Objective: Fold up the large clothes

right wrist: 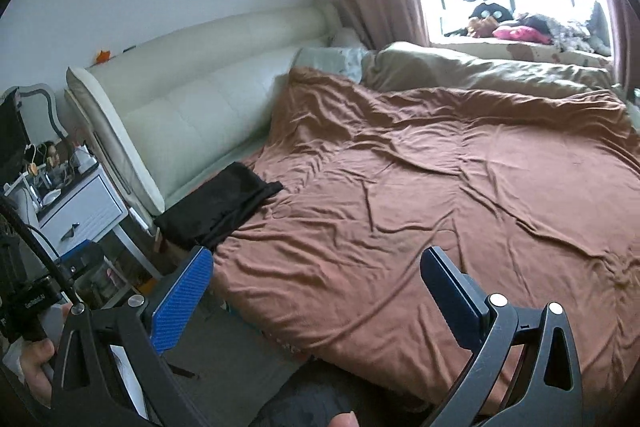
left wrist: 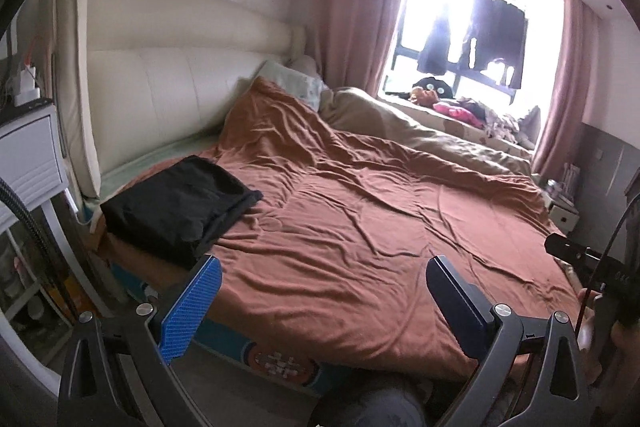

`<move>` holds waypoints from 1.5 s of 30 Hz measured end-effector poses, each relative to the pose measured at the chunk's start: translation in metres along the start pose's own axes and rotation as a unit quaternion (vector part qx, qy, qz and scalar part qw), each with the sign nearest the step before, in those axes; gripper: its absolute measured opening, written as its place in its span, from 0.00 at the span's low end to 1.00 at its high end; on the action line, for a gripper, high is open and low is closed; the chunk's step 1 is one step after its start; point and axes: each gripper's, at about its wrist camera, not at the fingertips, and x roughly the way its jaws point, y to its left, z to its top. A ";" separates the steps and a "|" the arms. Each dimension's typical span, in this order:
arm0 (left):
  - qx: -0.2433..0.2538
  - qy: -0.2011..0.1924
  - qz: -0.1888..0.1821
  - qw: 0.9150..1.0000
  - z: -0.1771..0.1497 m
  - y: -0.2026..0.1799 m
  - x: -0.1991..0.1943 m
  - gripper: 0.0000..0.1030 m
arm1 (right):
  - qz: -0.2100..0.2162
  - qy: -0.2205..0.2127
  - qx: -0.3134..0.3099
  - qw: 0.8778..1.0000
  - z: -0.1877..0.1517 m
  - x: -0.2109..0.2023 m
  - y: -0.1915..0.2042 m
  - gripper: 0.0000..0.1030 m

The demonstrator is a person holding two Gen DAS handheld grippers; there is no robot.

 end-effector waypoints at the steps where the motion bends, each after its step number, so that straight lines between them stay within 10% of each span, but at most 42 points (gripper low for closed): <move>1: 0.002 -0.001 -0.005 1.000 -0.002 -0.002 -0.005 0.99 | -0.006 -0.003 0.000 1.000 -0.005 -0.008 0.000 1.00; 22: 0.053 -0.045 -0.044 0.997 -0.073 -0.037 -0.107 0.99 | -0.068 -0.037 -0.034 0.996 -0.097 -0.118 0.028 1.00; 45: 0.063 -0.034 -0.047 0.996 -0.122 -0.046 -0.112 1.00 | -0.097 -0.060 -0.006 0.993 -0.154 -0.166 0.010 1.00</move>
